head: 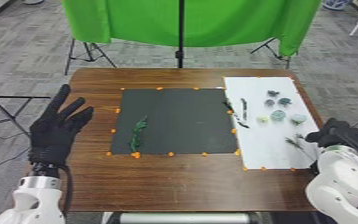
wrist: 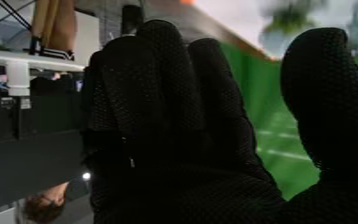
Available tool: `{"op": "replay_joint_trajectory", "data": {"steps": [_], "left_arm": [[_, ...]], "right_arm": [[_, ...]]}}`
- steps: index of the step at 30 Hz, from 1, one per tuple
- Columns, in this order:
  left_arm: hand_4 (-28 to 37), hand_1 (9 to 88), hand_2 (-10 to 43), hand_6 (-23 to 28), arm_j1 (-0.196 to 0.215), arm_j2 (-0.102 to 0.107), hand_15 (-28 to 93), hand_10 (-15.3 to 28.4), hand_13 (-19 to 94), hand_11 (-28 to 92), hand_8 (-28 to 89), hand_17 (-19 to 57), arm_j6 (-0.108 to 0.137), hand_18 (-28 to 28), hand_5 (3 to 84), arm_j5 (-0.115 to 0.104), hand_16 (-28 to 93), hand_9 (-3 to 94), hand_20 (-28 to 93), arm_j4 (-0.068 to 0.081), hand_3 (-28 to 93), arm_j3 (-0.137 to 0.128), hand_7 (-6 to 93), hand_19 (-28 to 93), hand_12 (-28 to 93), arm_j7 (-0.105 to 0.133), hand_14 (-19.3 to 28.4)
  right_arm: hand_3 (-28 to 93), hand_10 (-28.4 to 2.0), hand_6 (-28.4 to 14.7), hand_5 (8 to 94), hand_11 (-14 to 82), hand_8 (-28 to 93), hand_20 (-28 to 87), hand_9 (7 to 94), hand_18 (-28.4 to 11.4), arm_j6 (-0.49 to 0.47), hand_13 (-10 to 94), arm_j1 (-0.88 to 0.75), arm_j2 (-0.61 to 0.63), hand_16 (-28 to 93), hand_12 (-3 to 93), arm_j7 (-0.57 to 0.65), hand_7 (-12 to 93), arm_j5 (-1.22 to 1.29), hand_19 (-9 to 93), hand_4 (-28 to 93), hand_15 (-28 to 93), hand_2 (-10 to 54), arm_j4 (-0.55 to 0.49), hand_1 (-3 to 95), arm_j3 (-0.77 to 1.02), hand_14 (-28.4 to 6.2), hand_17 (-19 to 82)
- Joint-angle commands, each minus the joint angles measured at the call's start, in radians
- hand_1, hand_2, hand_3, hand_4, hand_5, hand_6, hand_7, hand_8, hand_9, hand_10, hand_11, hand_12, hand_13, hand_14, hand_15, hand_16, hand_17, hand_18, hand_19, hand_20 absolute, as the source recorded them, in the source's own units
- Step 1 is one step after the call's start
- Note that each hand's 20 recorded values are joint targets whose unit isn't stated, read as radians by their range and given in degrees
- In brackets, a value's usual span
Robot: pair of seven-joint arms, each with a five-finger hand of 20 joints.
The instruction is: Arrange flowers
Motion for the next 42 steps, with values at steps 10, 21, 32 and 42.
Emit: {"op": "replay_joint_trajectory", "data": {"steps": [10,21,32,42], "left_arm": [[-28.3,21.9,5.5,2.0,0.005,-0.006,46,17.2,22,19,-11,-8.9,0.007,28.4,30.9,-0.008,-7,28.4,24,0.002,76,0.001,11.0,48,11,0.002,28.1],[-28.3,21.9,5.6,2.0,0.018,-0.002,46,17.2,22,19,-11,-8.9,0.009,28.4,30.9,-0.005,-7,28.4,24,-0.006,76,-0.019,11.0,48,11,0.004,28.2],[-28.3,21.9,5.6,2.1,0.034,-0.007,46,17.2,22,19,-11,-8.9,0.016,28.4,30.9,0.001,-7,28.4,24,-0.02,76,-0.03,11.0,48,11,-0.022,28.1],[-28.3,22.0,5.6,2.1,0.017,0.022,46,17.2,22,19,-11,-8.9,0.037,28.4,31.0,-0.007,-7,28.4,24,-0.023,76,-0.022,10.9,48,11,-0.013,28.1]], "right_arm": [[68,-12.7,-2.2,83.3,38.3,1,25,82.2,-27.4,-0.029,75,0.096,0.019,17,20.5,0.017,14,-0.099,87,-28,69,-9.5,0.119,50.5,-0.187,-10.9,34],[69,-11.5,-2.0,90.8,41.8,6,28,91.1,-25.5,0.11,83,0.228,-0.041,20,21.0,-0.051,16,-0.173,93,-28,70,-9.5,-0.068,55.6,-0.242,-7.6,40],[70,-11.6,-2.4,91.9,42.7,8,31,92.9,-26.2,0.01,85,0.659,-0.411,21,21.6,-0.213,17,-0.127,93,-28,71,-9.5,0.061,53.8,-0.702,-7.7,42],[71,-11.3,-1.8,93.7,47.3,8,36,93.7,-27.3,-0.165,86,0.772,-0.587,22,20.5,-0.226,21,-0.133,93,-28,73,-9.5,0.242,50.1,-0.847,-8.8,43]]}}
